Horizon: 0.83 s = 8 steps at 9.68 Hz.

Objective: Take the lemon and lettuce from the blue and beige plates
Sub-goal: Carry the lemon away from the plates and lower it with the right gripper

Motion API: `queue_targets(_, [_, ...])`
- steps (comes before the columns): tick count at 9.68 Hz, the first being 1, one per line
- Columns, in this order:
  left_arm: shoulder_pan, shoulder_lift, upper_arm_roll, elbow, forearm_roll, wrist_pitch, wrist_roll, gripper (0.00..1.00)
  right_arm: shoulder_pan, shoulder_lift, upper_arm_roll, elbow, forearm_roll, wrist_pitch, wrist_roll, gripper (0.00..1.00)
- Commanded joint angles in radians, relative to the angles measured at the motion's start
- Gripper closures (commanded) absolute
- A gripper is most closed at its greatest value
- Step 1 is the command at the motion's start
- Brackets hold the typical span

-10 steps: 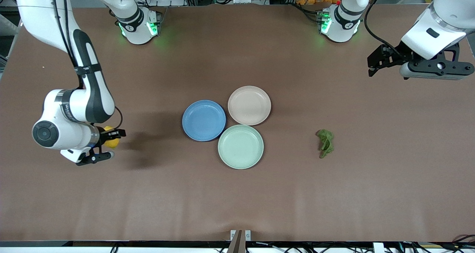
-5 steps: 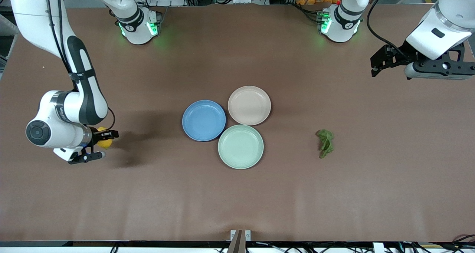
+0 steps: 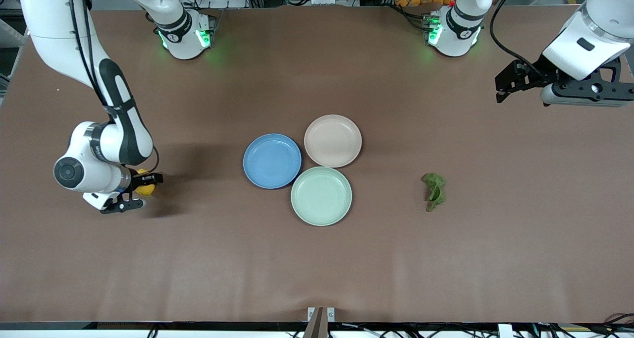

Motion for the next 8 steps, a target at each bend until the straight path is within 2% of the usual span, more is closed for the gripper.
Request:
queue_targets(1, [0.000, 0.010, 0.004, 0.025, -0.002, 0.001, 0.017, 0.00, -0.016, 0.002, 0.011, -0.007, 0.015, 0.019, -0.015, 0.63])
queue_targets(3, [0.000, 0.010, 0.005, 0.025, 0.004, 0.007, 0.034, 0.00, -0.016, 0.017, 0.011, -0.005, 0.042, 0.040, -0.015, 0.62])
queue_targets(5, [0.002, 0.008, 0.005, 0.025, 0.006, 0.007, 0.035, 0.00, -0.008, 0.032, 0.011, -0.004, 0.059, 0.057, -0.015, 0.56])
queue_targets(6, [0.000, 0.010, 0.005, 0.025, 0.006, 0.007, 0.048, 0.00, -0.008, 0.033, 0.011, -0.002, 0.059, 0.057, -0.014, 0.43])
queue_targets(7, [0.000, 0.010, 0.007, 0.025, 0.004, 0.007, 0.081, 0.00, -0.008, 0.033, 0.011, 0.000, 0.059, 0.057, -0.014, 0.25])
queue_targets(8, [0.000, 0.010, 0.005, 0.025, 0.004, 0.007, 0.080, 0.00, -0.008, 0.033, 0.011, 0.004, 0.059, 0.057, -0.012, 0.00])
